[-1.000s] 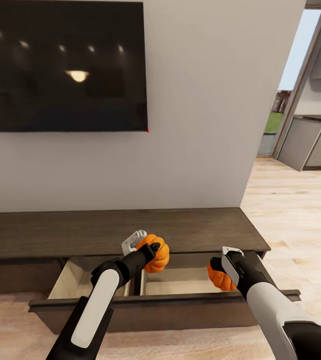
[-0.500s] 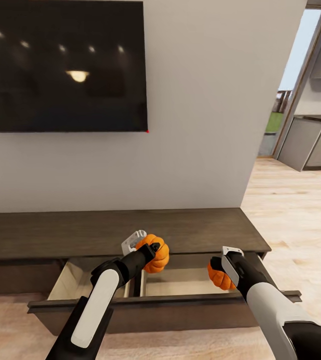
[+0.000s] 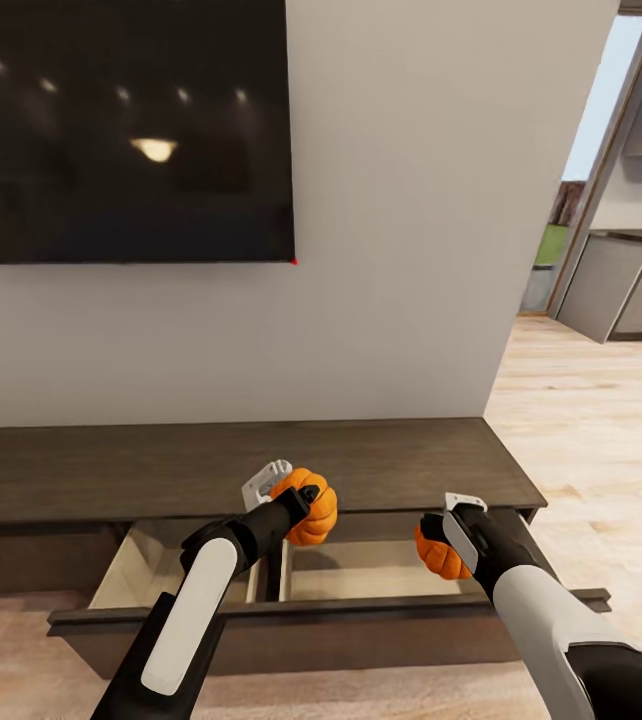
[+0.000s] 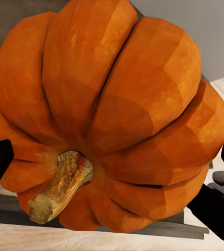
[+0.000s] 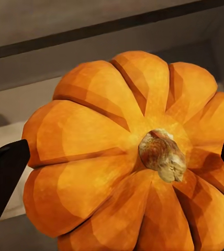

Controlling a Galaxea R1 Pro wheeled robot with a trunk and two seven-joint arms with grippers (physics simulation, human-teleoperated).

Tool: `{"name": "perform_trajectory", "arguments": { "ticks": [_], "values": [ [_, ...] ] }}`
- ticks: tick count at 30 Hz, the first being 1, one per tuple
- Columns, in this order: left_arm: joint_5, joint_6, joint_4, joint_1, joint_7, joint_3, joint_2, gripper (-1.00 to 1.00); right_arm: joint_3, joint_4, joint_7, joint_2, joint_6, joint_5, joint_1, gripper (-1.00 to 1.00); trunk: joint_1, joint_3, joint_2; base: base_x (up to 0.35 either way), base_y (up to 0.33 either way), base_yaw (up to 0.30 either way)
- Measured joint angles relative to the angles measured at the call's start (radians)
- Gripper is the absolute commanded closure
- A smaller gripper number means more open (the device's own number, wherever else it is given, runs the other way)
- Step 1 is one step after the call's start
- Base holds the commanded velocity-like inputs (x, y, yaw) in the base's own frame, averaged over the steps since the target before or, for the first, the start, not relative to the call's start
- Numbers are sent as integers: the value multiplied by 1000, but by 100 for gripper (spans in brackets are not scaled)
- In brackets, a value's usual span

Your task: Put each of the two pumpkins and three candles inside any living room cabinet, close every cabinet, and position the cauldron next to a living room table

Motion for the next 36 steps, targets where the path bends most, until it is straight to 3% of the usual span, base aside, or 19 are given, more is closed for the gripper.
{"name": "perform_trajectory", "arguments": {
  "ticks": [16,33,36],
  "values": [
    [0,0,-1,0,0,0,0,100,0,0,0,0,-24,2,1,100,61,-50,-112,0,0,0],
    [0,6,-1,0,-2,-2,0,100,2,0,0,0,-26,2,1,100,61,-50,-112,52,0,0],
    [0,8,-1,0,-2,-2,0,100,1,0,0,0,-25,2,2,100,73,-60,-133,0,0,0]
  ]
}}
